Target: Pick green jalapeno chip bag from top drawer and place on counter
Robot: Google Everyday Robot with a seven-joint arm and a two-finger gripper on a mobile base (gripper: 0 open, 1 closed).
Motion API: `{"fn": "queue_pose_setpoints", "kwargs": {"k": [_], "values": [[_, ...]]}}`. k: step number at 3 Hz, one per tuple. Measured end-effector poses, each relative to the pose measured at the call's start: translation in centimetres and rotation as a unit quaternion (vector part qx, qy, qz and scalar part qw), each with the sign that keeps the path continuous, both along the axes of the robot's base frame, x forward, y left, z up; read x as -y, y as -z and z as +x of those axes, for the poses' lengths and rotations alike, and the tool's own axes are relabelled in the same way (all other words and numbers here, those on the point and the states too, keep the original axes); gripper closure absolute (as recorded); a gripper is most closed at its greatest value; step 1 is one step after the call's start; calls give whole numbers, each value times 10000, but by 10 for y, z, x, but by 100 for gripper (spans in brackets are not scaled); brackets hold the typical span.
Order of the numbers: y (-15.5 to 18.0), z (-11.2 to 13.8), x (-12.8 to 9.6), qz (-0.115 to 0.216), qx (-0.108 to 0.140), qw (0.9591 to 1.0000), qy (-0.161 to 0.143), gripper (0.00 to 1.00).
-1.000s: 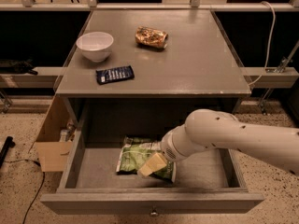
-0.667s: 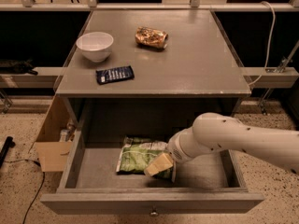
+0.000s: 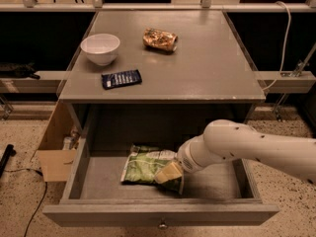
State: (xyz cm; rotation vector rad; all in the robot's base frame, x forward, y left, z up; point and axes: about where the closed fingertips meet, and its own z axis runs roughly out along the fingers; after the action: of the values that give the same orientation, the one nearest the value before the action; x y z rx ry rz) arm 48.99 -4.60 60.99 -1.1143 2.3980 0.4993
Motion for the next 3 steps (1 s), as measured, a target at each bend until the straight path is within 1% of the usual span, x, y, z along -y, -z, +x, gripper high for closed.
{"fn": "queue_pose_setpoints", "kwargs": {"k": [1,3], "values": [[0,0,0,0,0,10000,0,43],[0,0,0,0,0,10000,-1,87]]}}
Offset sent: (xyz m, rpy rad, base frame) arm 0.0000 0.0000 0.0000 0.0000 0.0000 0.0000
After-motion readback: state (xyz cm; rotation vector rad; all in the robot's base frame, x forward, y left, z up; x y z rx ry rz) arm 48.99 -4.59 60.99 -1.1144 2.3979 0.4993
